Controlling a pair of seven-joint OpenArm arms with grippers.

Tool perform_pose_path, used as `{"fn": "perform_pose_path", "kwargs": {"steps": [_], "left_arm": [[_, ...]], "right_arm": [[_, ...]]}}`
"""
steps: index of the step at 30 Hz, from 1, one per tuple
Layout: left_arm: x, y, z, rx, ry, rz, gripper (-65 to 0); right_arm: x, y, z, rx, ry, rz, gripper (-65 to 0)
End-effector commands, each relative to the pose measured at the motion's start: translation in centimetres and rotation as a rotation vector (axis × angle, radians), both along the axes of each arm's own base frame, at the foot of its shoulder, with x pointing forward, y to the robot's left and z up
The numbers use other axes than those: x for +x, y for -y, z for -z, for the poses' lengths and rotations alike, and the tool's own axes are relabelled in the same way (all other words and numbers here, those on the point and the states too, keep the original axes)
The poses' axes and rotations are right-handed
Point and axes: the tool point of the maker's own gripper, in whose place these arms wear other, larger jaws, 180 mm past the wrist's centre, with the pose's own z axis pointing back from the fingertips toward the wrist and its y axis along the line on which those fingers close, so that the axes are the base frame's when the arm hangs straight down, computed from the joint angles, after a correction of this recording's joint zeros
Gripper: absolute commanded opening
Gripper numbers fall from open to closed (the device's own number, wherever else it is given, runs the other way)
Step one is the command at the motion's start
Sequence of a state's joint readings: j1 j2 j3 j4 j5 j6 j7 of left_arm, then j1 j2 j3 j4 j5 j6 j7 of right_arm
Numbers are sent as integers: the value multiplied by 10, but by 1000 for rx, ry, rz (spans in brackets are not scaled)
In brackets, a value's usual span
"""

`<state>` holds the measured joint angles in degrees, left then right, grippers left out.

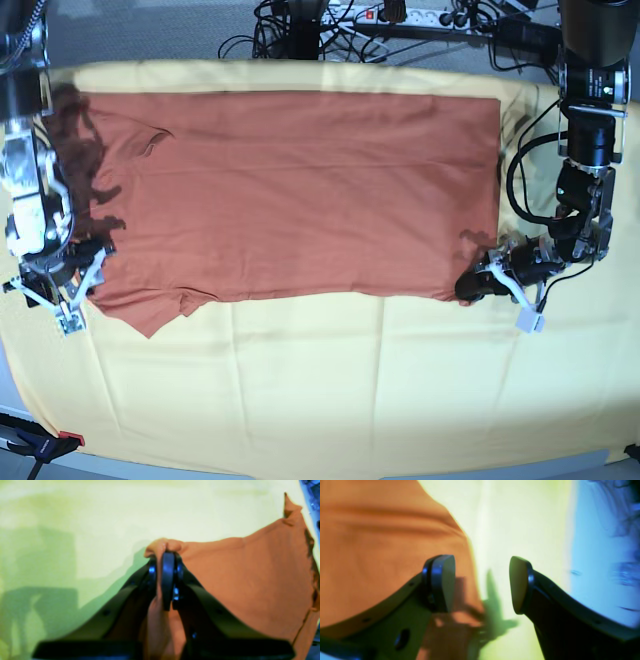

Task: Fold the T-shirt properly
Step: 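Grasp the hem corners with both grippers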

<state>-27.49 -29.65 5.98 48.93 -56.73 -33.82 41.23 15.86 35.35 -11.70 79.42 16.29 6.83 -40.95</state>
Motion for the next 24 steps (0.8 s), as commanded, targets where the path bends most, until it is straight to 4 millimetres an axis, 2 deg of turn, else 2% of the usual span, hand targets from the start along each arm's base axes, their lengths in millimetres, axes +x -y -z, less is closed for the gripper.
{"fn": "perform_pose_path", "kwargs": {"steps": [1,4,7,12,13,17,24], "left_arm": [[15,-6,-25,-13,72,-13,-650],[15,-6,-25,-12,72,-13,-650],[15,-6,-25,-12,72,-13,-650],[15,-6,-25,-13,73,-13,-650],[15,-6,-25,-13,73,-13,-650],[16,-5,-28,-34,77,-17,-650],[16,-5,-28,-34,77,-18,-650]], "right_arm": [[18,10,-20,10,48,14,-286],[37,20,-7,109,7,63,-286],[48,32,-2,250,-10,114,-286],[43,64,3,426,5,230,-286],[41,65,5,462,6,238,-286],[32,48,15,577,-9,177,-286],[27,8,36,638,-57,88,-290]]}}
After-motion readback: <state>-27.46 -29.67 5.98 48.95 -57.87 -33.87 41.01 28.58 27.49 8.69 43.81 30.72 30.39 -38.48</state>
